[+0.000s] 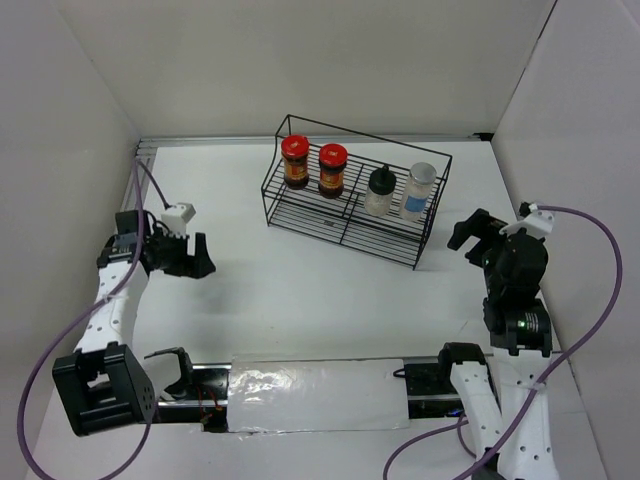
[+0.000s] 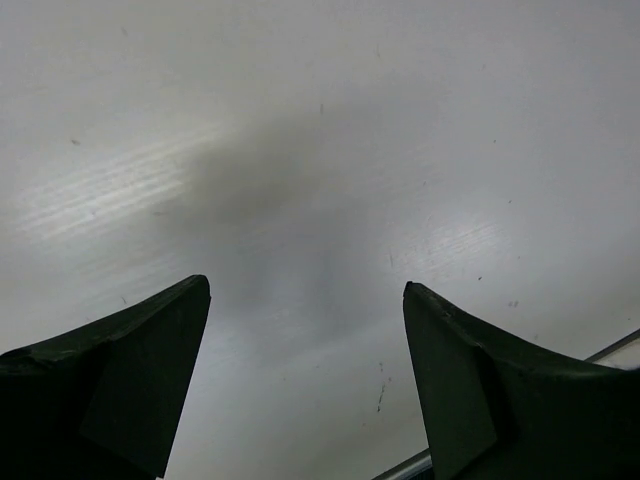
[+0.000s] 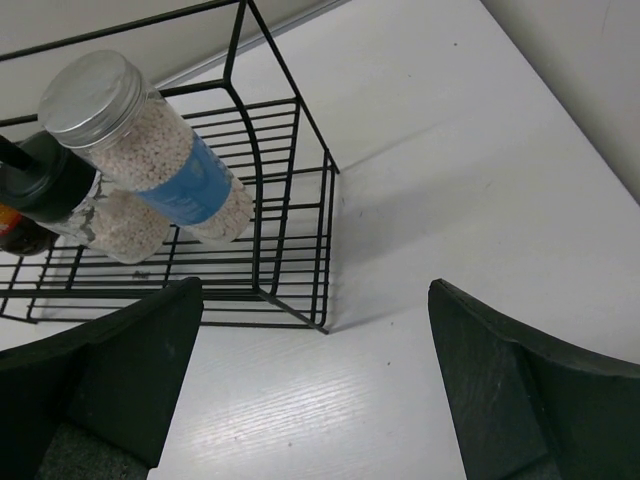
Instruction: Organize the condiment bottles
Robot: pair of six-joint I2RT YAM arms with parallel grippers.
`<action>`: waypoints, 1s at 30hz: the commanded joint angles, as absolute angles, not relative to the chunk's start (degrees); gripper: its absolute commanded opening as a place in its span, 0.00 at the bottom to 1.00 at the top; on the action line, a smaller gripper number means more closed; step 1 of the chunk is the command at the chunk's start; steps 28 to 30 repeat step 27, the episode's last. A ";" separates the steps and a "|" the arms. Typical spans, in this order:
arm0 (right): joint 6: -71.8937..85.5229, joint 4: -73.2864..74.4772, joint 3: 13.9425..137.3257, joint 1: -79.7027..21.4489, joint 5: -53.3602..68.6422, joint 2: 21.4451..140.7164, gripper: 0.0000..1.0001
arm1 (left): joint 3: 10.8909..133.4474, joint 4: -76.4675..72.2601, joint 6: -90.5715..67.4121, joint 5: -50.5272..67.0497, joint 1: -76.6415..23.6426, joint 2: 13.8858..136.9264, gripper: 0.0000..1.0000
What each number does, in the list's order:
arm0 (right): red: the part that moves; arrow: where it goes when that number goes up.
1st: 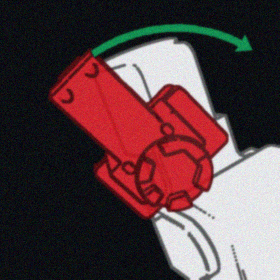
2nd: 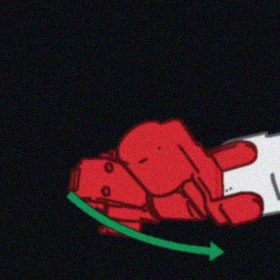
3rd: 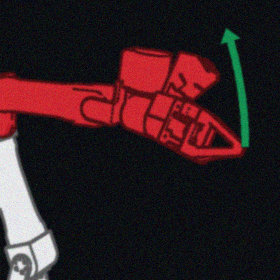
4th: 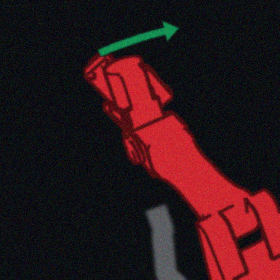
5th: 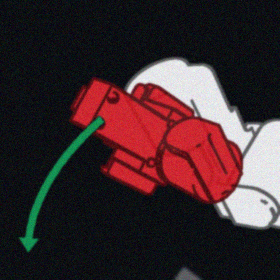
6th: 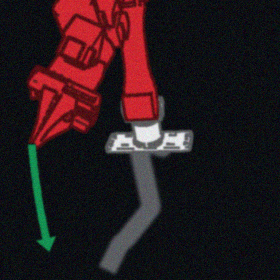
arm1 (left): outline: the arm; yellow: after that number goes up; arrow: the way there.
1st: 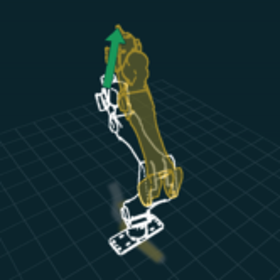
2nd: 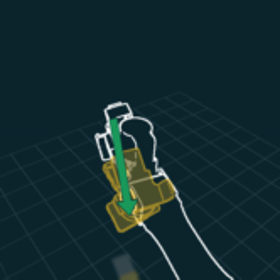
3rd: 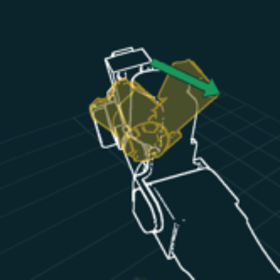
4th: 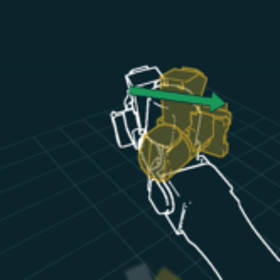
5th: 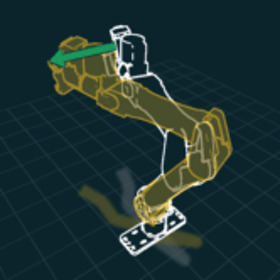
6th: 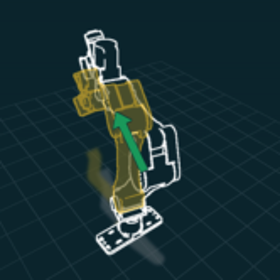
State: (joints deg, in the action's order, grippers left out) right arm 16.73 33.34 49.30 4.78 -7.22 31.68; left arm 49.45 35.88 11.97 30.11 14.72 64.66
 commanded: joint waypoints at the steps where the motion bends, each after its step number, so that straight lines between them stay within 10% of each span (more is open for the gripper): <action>1: 20.39 33.75 48.78 4.40 -9.14 29.36 1.00 | 44.23 28.05 12.48 28.13 13.54 58.37 0.90; 30: 24.35 34.37 43.95 0.70 -15.64 24.87 1.00 | 37.53 27.42 18.19 31.20 5.19 53.35 0.93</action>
